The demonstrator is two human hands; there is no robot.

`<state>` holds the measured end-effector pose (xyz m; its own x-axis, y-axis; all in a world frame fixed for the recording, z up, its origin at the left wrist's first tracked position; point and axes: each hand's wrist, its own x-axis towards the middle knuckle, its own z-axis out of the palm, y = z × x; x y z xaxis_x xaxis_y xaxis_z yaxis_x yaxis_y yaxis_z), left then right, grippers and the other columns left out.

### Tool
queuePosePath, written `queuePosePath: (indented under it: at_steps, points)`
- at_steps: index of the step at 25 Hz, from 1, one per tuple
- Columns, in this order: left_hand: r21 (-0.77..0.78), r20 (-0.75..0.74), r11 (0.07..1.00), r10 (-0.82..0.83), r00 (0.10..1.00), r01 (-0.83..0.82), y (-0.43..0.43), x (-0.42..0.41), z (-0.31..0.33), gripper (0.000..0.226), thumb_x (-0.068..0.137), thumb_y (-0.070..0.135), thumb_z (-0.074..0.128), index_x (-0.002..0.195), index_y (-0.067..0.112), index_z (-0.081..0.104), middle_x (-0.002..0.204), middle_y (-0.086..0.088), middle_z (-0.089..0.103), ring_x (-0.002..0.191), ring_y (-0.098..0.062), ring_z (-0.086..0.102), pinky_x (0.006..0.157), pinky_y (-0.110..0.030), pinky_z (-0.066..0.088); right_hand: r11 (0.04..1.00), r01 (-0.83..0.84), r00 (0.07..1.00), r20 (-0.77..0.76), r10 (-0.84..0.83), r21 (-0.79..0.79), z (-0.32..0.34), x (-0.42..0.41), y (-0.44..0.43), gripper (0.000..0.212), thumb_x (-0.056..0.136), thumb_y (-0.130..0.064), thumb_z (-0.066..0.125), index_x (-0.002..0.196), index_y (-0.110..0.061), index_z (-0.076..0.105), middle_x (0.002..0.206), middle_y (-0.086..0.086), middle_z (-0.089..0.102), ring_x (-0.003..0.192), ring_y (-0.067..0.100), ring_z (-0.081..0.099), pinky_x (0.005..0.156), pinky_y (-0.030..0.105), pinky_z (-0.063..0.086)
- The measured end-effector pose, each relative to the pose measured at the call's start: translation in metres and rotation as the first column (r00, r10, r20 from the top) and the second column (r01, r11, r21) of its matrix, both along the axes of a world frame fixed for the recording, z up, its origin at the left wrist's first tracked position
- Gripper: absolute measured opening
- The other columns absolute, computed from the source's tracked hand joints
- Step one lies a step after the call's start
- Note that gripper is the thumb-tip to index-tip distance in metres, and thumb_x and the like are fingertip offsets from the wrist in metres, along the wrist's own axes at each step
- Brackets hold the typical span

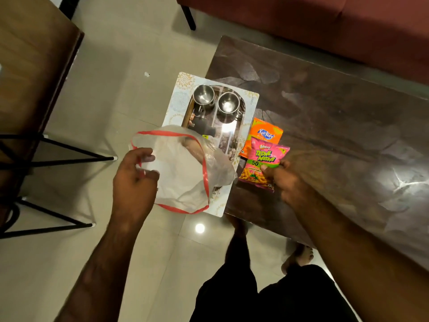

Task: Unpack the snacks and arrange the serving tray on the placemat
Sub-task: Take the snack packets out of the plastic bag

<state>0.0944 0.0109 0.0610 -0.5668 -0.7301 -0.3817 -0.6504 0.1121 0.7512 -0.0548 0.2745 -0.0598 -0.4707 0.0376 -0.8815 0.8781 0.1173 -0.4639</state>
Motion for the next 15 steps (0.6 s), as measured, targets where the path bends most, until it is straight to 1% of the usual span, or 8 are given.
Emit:
queuePosePath:
  at_steps: [2, 5, 8, 10, 11, 12, 14, 15]
  points:
    - [0.008, -0.013, 1.0, -0.004, 1.0, 0.004, -0.001, 0.004, -0.001, 0.048, 0.081, 0.004, 0.053, 0.118, 0.033, 0.059, 0.115, 0.013, 0.062, 0.099, -0.02, 0.066, 0.067, -0.042, 0.064, 0.998, -0.05, 0.999, 0.002, 0.05, 0.036, -0.017, 0.005, -0.002, 0.038, 0.095, 0.007, 0.071, 0.131, -0.004, 0.062, 0.135, 0.026, 0.07, 0.1, 0.029, 0.069, 0.099, 0.046, 0.056]
    - [-0.018, -0.005, 1.0, -0.023, 1.0, 0.023, -0.001, 0.008, -0.005, 0.046, 0.085, 0.007, 0.054, 0.123, 0.032, 0.056, 0.119, 0.013, 0.059, 0.103, -0.017, 0.064, 0.065, -0.041, 0.064, 0.987, -0.129, 0.992, 0.016, 0.128, 0.091, -0.038, 0.01, -0.004, 0.046, 0.095, 0.01, 0.069, 0.139, 0.001, 0.063, 0.135, 0.026, 0.07, 0.105, 0.031, 0.069, 0.093, 0.042, 0.055]
    - [-0.002, -0.015, 1.0, -0.011, 1.0, 0.011, 0.003, 0.008, -0.004, 0.04, 0.088, 0.033, 0.061, 0.126, 0.033, 0.051, 0.12, 0.014, 0.057, 0.107, -0.017, 0.063, 0.065, -0.04, 0.063, 0.975, -0.204, 0.974, 0.123, 0.193, 0.09, -0.05, 0.014, -0.003, 0.05, 0.094, 0.01, 0.068, 0.142, -0.001, 0.061, 0.137, 0.022, 0.071, 0.123, 0.037, 0.07, 0.103, 0.047, 0.057]
    - [0.036, -0.01, 0.999, 0.003, 1.0, -0.003, 0.005, 0.005, -0.003, 0.043, 0.087, 0.043, 0.062, 0.126, 0.034, 0.05, 0.122, 0.013, 0.056, 0.107, -0.016, 0.063, 0.065, -0.04, 0.064, 0.961, -0.262, 0.957, 0.15, 0.247, 0.088, -0.048, 0.017, 0.0, 0.048, 0.094, 0.007, 0.068, 0.141, -0.002, 0.063, 0.133, 0.016, 0.072, 0.121, 0.032, 0.07, 0.093, 0.037, 0.057]
    - [0.038, -0.01, 0.999, -0.003, 1.0, 0.003, 0.006, 0.004, -0.002, 0.042, 0.088, 0.036, 0.065, 0.126, 0.034, 0.049, 0.12, 0.015, 0.056, 0.105, -0.013, 0.064, 0.064, -0.039, 0.064, 0.95, -0.289, 0.952, 0.145, 0.271, 0.116, -0.044, 0.019, 0.003, 0.046, 0.094, 0.007, 0.068, 0.139, -0.002, 0.065, 0.13, 0.015, 0.073, 0.118, 0.03, 0.069, 0.087, 0.032, 0.053]
    - [0.026, -0.015, 1.0, -0.015, 1.0, 0.015, 0.007, 0.002, -0.002, 0.042, 0.089, 0.021, 0.065, 0.127, 0.033, 0.049, 0.118, 0.019, 0.056, 0.102, -0.01, 0.064, 0.061, -0.037, 0.064, 0.937, -0.306, 0.95, 0.118, 0.289, 0.165, -0.04, 0.02, 0.007, 0.043, 0.094, 0.007, 0.068, 0.136, -0.001, 0.067, 0.13, 0.017, 0.072, 0.116, 0.03, 0.068, 0.086, 0.031, 0.05]
    - [0.028, -0.035, 0.999, -0.032, 0.999, 0.033, 0.007, -0.002, 0.0, 0.059, 0.085, -0.011, 0.052, 0.127, 0.031, 0.048, 0.115, 0.02, 0.056, 0.099, -0.011, 0.067, 0.055, -0.035, 0.064, 0.894, -0.338, 0.937, 0.018, 0.349, 0.293, -0.03, 0.019, 0.014, 0.039, 0.09, 0.009, 0.069, 0.127, 0.001, 0.072, 0.129, 0.022, 0.073, 0.116, 0.036, 0.07, 0.09, 0.039, 0.054]
    - [0.048, -0.051, 0.998, -0.028, 0.998, 0.031, 0.008, -0.004, 0.002, 0.067, 0.081, -0.02, 0.043, 0.127, 0.029, 0.049, 0.116, 0.016, 0.057, 0.097, -0.014, 0.069, 0.054, -0.037, 0.063, 0.869, -0.368, 0.917, -0.026, 0.398, 0.332, -0.022, 0.017, 0.015, 0.037, 0.088, 0.009, 0.069, 0.124, 0.0, 0.073, 0.126, 0.023, 0.075, 0.116, 0.039, 0.072, 0.094, 0.045, 0.058]
